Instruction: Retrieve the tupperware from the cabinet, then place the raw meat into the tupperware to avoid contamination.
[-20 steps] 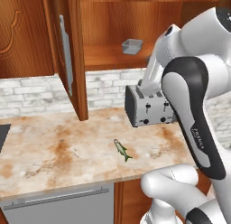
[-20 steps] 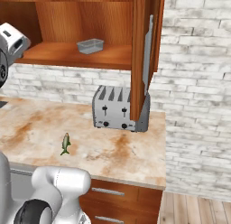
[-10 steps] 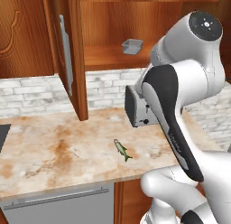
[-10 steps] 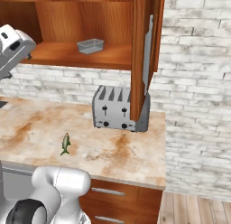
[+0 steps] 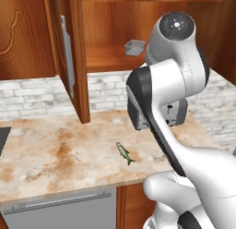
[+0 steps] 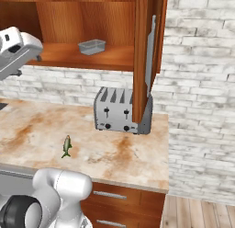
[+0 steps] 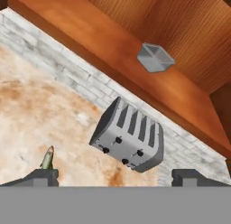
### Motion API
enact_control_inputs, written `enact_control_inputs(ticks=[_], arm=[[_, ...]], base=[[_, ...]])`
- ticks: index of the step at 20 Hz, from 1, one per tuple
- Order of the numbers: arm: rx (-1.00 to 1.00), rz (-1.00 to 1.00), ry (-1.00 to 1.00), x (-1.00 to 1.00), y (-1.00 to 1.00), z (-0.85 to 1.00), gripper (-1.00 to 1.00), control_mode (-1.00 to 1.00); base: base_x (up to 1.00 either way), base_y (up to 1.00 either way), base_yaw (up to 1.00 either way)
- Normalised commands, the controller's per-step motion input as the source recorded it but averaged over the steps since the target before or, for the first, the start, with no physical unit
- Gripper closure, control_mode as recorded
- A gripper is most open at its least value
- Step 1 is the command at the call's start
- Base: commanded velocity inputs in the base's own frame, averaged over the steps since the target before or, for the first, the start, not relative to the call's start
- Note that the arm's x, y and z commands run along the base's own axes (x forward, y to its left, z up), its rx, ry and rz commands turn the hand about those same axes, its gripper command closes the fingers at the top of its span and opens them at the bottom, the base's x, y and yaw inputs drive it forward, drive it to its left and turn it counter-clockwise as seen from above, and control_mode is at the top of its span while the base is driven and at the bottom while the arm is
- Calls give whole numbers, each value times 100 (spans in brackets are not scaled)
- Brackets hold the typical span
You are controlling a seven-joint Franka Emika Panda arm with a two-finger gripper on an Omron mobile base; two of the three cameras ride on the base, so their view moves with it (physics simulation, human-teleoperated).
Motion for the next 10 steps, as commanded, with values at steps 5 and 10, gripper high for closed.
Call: enact_control_inputs(ticks=[5, 10], arm=[[5, -13, -1, 23, -17, -5, -100, -100], [0, -2, -6, 25, -6, 0, -100, -100]], base=[[0, 0, 0], [0, 0, 0]])
